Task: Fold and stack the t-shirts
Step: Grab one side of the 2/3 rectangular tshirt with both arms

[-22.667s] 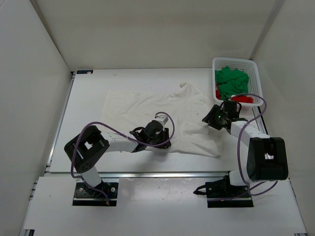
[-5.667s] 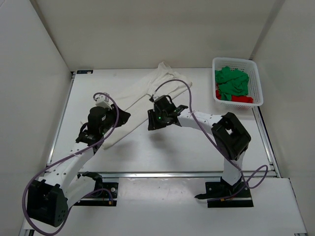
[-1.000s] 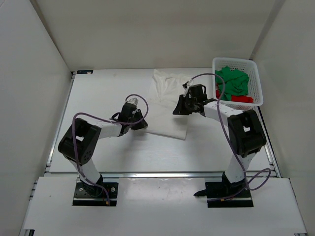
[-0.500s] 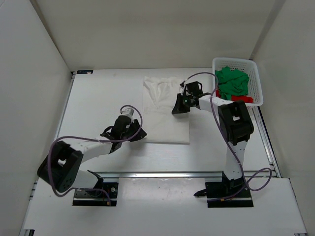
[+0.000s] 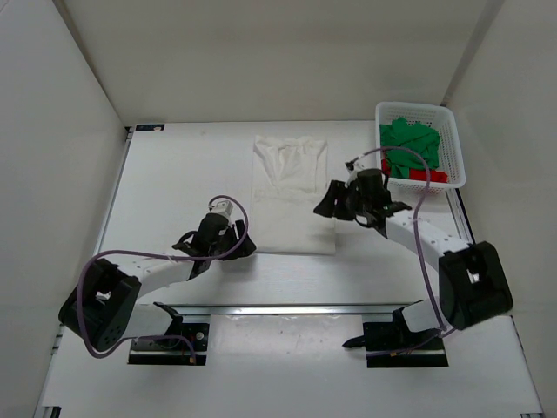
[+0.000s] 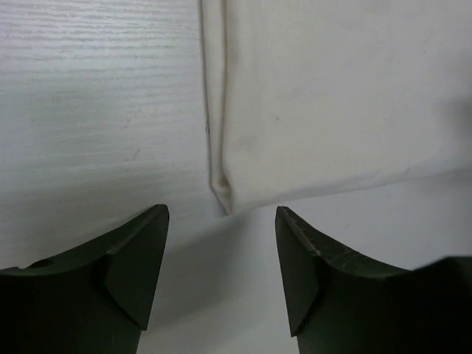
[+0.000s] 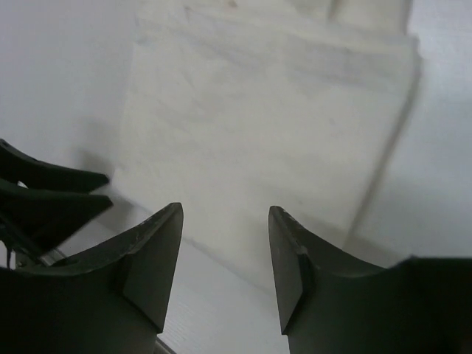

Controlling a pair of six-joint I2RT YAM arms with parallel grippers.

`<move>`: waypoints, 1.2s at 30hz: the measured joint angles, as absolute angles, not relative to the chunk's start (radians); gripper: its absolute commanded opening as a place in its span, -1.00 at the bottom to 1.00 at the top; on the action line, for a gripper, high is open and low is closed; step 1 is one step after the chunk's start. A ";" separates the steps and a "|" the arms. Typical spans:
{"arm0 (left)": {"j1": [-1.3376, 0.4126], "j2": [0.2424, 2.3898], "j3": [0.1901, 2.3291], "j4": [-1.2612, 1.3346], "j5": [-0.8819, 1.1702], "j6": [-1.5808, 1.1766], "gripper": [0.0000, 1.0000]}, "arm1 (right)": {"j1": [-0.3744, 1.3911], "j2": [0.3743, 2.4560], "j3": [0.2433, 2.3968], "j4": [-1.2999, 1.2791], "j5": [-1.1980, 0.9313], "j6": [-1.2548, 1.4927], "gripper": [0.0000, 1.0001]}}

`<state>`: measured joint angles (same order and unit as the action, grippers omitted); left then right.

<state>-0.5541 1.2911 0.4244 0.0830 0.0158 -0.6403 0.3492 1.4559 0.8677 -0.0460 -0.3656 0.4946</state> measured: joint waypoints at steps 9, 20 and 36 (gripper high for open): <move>-0.572 1.316 0.420 0.128 0.009 -0.637 0.24 | 0.260 1.245 0.443 -0.042 -0.360 0.534 0.07; -0.607 1.372 0.431 0.173 0.010 -0.646 -0.42 | 0.294 1.379 0.440 0.092 -0.463 0.573 -0.82; -0.703 1.014 0.379 -0.132 -0.019 -0.644 -1.00 | 0.562 0.976 0.318 -0.127 -0.324 0.634 -0.99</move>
<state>-0.7033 1.0142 0.3794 -0.1318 -0.0185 -0.6441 0.5617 0.9760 0.3176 -0.1272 -0.3244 0.6338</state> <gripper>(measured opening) 0.024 0.033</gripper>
